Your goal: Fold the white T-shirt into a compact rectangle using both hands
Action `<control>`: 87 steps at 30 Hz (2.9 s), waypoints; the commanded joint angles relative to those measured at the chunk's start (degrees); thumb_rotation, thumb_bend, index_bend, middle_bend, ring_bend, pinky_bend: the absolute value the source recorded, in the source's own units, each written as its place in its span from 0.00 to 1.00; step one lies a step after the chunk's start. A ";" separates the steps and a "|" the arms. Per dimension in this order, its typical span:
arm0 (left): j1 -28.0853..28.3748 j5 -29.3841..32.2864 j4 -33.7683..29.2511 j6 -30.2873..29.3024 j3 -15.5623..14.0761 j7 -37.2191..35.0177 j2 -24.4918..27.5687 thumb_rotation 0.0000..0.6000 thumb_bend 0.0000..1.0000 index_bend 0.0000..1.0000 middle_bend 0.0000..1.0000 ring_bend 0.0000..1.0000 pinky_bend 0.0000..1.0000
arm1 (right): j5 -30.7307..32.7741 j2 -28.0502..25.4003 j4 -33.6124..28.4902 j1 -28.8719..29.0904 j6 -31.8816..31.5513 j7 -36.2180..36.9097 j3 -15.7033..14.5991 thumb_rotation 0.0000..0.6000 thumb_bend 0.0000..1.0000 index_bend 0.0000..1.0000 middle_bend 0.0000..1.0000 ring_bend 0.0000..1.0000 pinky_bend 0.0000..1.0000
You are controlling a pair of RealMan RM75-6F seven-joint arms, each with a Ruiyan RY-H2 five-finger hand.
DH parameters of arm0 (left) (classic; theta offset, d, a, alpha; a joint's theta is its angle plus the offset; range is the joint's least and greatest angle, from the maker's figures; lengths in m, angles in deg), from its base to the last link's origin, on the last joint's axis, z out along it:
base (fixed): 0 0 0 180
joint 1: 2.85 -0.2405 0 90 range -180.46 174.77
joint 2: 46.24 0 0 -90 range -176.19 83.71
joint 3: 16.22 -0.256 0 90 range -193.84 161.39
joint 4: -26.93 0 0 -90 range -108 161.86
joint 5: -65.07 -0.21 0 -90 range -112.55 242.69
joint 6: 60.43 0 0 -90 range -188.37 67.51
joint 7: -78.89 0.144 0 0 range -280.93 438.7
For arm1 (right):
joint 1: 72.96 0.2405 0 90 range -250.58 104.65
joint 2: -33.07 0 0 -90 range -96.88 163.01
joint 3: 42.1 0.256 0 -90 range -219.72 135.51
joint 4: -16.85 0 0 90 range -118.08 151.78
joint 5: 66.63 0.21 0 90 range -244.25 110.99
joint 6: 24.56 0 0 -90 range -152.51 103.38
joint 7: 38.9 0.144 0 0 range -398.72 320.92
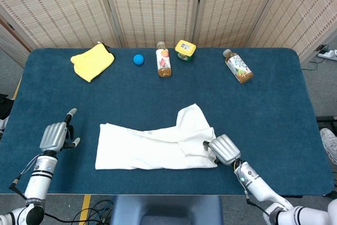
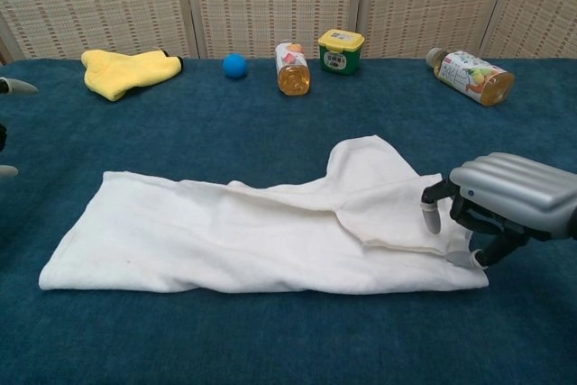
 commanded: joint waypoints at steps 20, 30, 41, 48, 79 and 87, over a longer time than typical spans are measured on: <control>-1.72 -1.56 -0.47 -0.83 0.92 -1.55 1.11 1.00 0.32 0.00 0.72 0.65 0.91 | 2.90 3.88 4.29 3.43 -1.87 2.04 7.56 1.00 0.47 0.60 0.93 0.96 1.00; -2.80 -2.35 -0.74 -1.20 0.55 -2.00 1.59 1.00 0.31 0.00 0.72 0.65 0.91 | 7.12 8.79 11.92 8.03 0.85 2.27 12.53 1.00 0.48 0.60 0.93 0.96 1.00; -3.75 -2.61 -0.52 -1.17 0.41 -2.63 2.05 1.00 0.32 0.00 0.72 0.65 0.91 | 10.11 14.04 21.35 11.71 3.56 3.14 14.65 1.00 0.48 0.60 0.93 0.96 1.00; -4.07 -2.89 -0.45 -0.92 0.35 -2.90 2.00 1.00 0.31 0.00 0.72 0.65 0.91 | 13.71 17.50 27.11 13.92 6.38 3.07 16.63 1.00 0.48 0.60 0.92 0.96 1.00; -5.19 -3.12 -0.59 -0.48 0.54 -3.53 2.39 1.00 0.31 0.00 0.72 0.65 0.91 | 27.59 17.10 29.21 20.02 17.96 -6.77 21.81 1.00 0.30 0.19 0.88 0.96 1.00; -5.47 -3.00 -0.73 -0.68 0.68 -3.53 2.52 1.00 0.31 0.00 0.72 0.65 0.91 | 36.23 16.32 28.13 22.90 23.94 -14.87 22.18 1.00 0.36 0.19 0.88 0.96 1.00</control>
